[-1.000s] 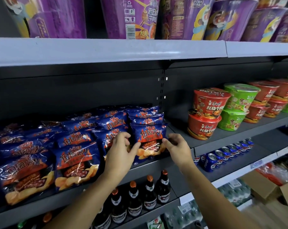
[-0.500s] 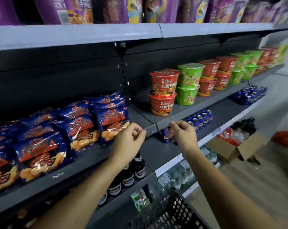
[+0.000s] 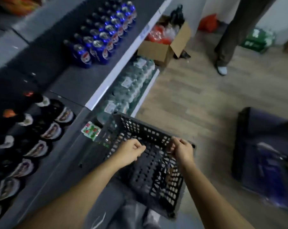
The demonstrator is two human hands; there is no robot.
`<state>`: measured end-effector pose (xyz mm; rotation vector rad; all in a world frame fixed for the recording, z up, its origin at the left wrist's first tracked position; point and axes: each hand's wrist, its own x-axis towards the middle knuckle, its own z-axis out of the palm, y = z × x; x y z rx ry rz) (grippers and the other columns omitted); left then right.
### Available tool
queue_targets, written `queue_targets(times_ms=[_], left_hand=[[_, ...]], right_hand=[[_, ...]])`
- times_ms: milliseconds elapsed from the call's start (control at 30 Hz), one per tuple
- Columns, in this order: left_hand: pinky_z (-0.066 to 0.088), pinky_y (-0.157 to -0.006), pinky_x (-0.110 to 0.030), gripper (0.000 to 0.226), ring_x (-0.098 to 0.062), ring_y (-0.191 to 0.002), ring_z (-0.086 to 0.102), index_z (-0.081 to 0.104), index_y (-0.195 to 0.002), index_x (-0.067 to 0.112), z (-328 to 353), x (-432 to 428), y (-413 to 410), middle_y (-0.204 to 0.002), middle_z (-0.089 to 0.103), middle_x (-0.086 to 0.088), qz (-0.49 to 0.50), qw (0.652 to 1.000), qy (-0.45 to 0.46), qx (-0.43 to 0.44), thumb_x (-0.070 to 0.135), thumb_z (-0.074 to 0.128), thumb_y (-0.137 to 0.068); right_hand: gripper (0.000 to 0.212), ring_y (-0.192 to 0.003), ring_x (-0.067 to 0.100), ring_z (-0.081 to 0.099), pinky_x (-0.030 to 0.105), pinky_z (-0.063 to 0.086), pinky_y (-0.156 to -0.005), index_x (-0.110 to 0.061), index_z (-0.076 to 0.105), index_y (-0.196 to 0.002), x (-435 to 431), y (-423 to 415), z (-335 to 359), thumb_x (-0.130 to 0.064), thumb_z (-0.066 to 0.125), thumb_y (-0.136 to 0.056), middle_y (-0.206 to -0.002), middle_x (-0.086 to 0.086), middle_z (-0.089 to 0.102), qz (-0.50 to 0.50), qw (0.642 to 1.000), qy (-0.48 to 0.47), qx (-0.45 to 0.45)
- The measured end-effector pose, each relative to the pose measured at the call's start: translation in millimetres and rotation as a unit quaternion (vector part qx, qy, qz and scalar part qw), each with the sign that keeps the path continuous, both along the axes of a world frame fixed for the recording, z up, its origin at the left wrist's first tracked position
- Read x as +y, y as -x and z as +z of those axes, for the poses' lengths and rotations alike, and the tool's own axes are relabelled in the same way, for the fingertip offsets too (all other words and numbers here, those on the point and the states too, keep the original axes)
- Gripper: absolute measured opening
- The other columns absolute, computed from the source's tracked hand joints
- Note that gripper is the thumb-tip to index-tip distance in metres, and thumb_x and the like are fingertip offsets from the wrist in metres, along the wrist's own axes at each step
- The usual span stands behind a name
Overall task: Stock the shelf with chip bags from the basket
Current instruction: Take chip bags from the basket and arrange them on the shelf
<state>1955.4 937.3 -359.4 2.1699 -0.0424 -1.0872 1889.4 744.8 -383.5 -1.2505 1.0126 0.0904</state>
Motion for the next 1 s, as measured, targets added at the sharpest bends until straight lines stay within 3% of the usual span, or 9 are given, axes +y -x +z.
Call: queue_targets(times_ms=[100, 200, 300, 367, 433, 567, 633, 733, 1000], left_hand=[[0.045, -0.07, -0.03, 0.029, -0.022, -0.082, 0.063, 0.06, -0.096, 0.012, -74.2, -17.6, 20.0, -0.089, 0.064, -0.006, -0.056, 0.995, -0.036, 0.077, 0.04, 0.056, -0.099], [0.042, -0.069, -0.03, 0.027, -0.022, -0.081, 0.06, 0.057, -0.093, 0.013, -137.9, -26.5, 37.9, -0.087, 0.061, -0.006, -0.089, 0.986, -0.063, 0.124, 0.04, 0.055, -0.1], [0.044, -0.07, -0.031, 0.026, -0.022, -0.082, 0.061, 0.059, -0.095, 0.013, -182.0, -22.3, 52.6, -0.093, 0.065, -0.009, -0.098, 0.981, -0.086, 0.144, 0.039, 0.054, -0.1], [0.049, -0.074, -0.035, 0.027, -0.026, -0.088, 0.064, 0.061, -0.096, 0.012, -207.5, -14.7, 57.3, -0.098, 0.067, -0.014, -0.098, 0.978, -0.097, 0.157, 0.038, 0.055, -0.099], [0.05, -0.077, -0.037, 0.028, -0.029, -0.09, 0.065, 0.061, -0.098, 0.011, -228.0, -4.8, 54.3, -0.098, 0.068, -0.015, -0.099, 0.975, -0.105, 0.167, 0.038, 0.055, -0.099], [0.045, -0.072, -0.032, 0.028, -0.025, -0.083, 0.064, 0.06, -0.091, 0.012, -249.9, 9.9, 41.0, -0.087, 0.066, -0.009, -0.102, 0.976, -0.109, 0.16, 0.038, 0.054, -0.099], [0.051, -0.079, -0.035, 0.025, -0.022, -0.086, 0.066, 0.06, -0.091, 0.018, -256.6, 14.2, 35.1, -0.091, 0.068, -0.004, -0.098, 0.977, -0.103, 0.159, 0.042, 0.055, -0.098], [0.052, -0.086, -0.037, 0.022, -0.019, -0.089, 0.066, 0.059, -0.093, 0.024, -261.5, 13.4, 28.9, -0.095, 0.067, 0.0, -0.103, 0.977, -0.104, 0.156, 0.045, 0.055, -0.097], [0.045, -0.071, -0.029, 0.025, -0.012, -0.088, 0.062, 0.06, -0.099, 0.024, -255.0, 3.9, 20.0, -0.095, 0.064, 0.006, -0.112, 0.981, -0.091, 0.132, 0.048, 0.057, -0.095]], right_hand=[[0.03, -0.054, 0.02, 0.042, 0.031, 0.035, -0.055, -0.014, 0.049, -0.071, -2.9, 34.6, -62.0, -0.013, 0.055, -0.101, -0.056, 0.002, 0.048, -0.031, 0.996, -0.006, 0.086], [0.015, -0.065, 0.027, 0.051, 0.044, 0.042, -0.065, -0.007, 0.057, -0.086, 6.4, 58.2, -121.8, -0.015, 0.059, -0.099, -0.067, 0.008, 0.057, -0.05, 0.983, -0.028, 0.174], [0.019, -0.075, 0.022, 0.06, 0.033, 0.047, -0.069, -0.006, 0.064, -0.11, 21.3, 70.6, -167.5, -0.02, 0.063, -0.097, -0.086, 0.007, 0.066, -0.022, 0.968, -0.008, 0.251], [0.029, -0.073, 0.019, 0.06, 0.029, 0.045, -0.061, -0.011, 0.059, -0.124, 31.3, 69.9, -191.1, -0.022, 0.064, -0.098, -0.096, 0.007, 0.069, 0.014, 0.957, 0.003, 0.29], [0.042, -0.075, 0.018, 0.058, 0.028, 0.043, -0.066, -0.011, 0.055, -0.134, 38.3, 67.4, -213.2, -0.027, 0.066, -0.097, -0.108, 0.008, 0.068, 0.053, 0.944, 0.026, 0.326], [0.033, -0.08, 0.02, 0.059, 0.027, 0.046, -0.07, -0.013, 0.059, -0.124, 45.9, 65.2, -245.2, -0.028, 0.066, -0.095, -0.099, 0.006, 0.067, 0.089, 0.921, 0.072, 0.372], [0.016, -0.078, 0.018, 0.061, 0.032, 0.051, -0.071, -0.02, 0.057, -0.111, 49.6, 63.2, -256.0, -0.024, 0.063, -0.097, -0.086, -0.001, 0.062, 0.093, 0.919, 0.081, 0.374], [0.004, -0.082, 0.018, 0.063, 0.04, 0.056, -0.08, -0.024, 0.057, -0.101, 50.5, 62.4, -266.5, -0.021, 0.058, -0.099, -0.084, -0.003, 0.061, 0.099, 0.915, 0.102, 0.377], [0.007, -0.07, 0.013, 0.057, 0.027, 0.041, -0.056, -0.013, 0.06, -0.098, 41.3, 53.1, -260.4, -0.02, 0.057, -0.1, -0.081, 0.001, 0.06, 0.114, 0.912, 0.145, 0.366]])
